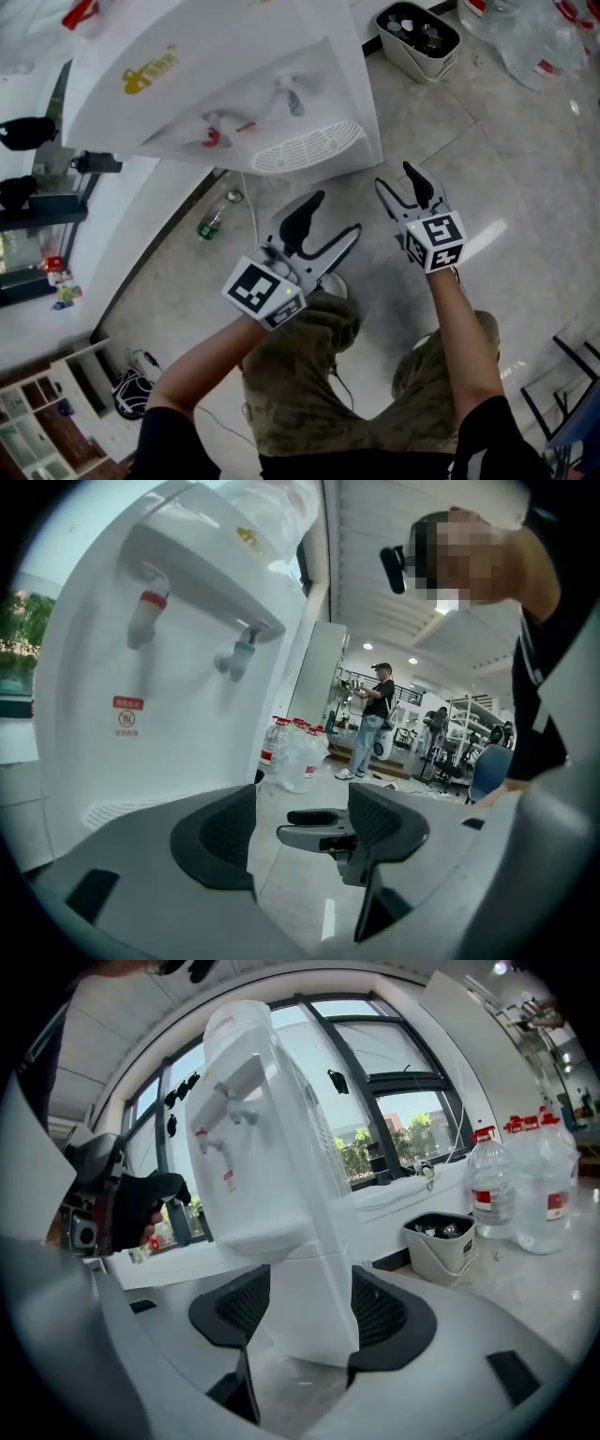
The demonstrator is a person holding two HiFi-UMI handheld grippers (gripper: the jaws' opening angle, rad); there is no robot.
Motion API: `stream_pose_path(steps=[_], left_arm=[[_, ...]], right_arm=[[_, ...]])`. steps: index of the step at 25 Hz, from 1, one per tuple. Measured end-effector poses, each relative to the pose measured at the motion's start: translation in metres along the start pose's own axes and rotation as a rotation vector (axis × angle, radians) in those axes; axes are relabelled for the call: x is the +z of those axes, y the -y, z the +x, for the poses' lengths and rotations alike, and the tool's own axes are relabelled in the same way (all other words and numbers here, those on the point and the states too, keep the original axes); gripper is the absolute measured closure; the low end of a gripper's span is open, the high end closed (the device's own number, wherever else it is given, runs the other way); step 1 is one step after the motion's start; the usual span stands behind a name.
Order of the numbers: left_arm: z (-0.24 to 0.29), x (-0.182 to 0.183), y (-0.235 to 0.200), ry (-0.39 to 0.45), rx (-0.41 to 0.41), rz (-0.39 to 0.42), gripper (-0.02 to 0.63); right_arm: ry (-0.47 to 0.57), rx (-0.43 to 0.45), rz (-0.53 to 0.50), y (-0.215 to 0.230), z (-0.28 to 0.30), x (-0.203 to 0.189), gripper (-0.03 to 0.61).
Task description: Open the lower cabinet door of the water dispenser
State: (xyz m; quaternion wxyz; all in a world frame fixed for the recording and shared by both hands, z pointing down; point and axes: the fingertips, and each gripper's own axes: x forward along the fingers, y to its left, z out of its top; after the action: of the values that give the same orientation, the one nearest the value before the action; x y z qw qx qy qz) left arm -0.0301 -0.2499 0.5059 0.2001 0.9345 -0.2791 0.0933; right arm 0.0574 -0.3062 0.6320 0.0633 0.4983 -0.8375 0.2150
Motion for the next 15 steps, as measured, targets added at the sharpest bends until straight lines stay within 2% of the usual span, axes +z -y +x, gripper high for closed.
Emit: stream_pose_path(steps=[3, 6, 10, 15], left_arm=[[0.009, -0.006, -0.010, 0.017, -0.018, 0.006, 0.325], [0.015, -0.009, -0.013, 0.019, -0.022, 0.021, 0.325], [0.026, -0.014, -0.019, 0.016, 0.015, -0.057, 0.325], [0.038, -0.021, -0.023, -0.003, 0.077, 0.048, 0.325]], right_arm=[[0.031, 0.022, 0.031, 0.011, 0.023, -0.009, 0.341], [0.041, 0.043, 0.000, 0.020, 0.040, -0.019, 0.341], [0.038, 0.090, -0.053, 0.033, 0.061, -0.023, 0.339], [0.064, 0.136, -0.067, 0.043, 0.079, -0.014, 0.330]])
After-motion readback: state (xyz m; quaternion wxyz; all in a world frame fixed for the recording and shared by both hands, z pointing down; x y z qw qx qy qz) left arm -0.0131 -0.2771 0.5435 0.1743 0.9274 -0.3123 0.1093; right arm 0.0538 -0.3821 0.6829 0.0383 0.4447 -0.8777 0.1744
